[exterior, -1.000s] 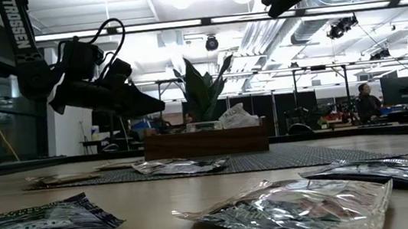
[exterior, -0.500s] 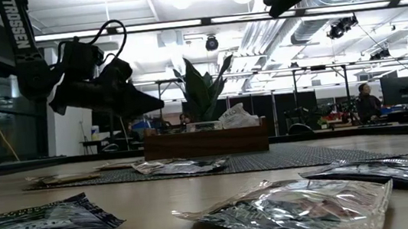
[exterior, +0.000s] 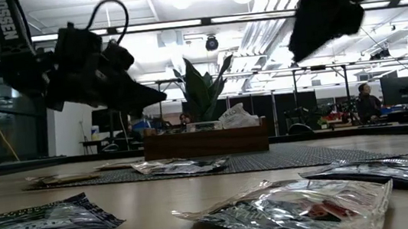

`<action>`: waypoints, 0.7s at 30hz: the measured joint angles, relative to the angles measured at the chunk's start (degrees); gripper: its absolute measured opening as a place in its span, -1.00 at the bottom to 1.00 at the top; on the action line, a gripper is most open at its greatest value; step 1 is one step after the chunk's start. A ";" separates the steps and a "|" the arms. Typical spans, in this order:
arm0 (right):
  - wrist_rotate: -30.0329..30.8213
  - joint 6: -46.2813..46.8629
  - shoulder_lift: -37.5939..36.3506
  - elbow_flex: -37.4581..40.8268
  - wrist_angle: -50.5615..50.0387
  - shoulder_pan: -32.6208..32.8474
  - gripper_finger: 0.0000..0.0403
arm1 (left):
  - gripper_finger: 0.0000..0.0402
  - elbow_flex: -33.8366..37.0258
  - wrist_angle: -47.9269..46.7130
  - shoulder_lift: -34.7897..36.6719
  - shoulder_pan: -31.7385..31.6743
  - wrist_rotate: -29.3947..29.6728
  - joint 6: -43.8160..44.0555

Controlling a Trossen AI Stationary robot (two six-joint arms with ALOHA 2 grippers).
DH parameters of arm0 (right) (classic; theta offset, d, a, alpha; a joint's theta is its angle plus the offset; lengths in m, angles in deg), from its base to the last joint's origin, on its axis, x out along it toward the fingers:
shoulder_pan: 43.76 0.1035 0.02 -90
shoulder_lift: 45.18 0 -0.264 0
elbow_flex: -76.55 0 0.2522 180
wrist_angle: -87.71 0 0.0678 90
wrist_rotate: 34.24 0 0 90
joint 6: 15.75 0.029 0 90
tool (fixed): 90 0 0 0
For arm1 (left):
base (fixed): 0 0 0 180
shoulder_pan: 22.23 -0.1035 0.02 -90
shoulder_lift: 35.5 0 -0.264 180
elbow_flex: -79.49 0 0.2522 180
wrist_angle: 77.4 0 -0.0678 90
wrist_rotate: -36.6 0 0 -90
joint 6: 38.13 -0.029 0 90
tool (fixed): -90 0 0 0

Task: Pick & Place Tea
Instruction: Put the purple tea bag into the left section of the wooden organizer

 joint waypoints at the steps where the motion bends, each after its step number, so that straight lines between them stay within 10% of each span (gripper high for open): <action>1: -0.71 0.69 0.01 0.78 0.31 0.13 -0.27 | -0.99 0.00 0.14 0.00 2.01 0.57 -0.07; 21: -17.27 14.38 0.00 4.04 -4.50 1.43 -0.30 | -1.00 -15.91 -16.28 -0.55 39.86 30.20 3.11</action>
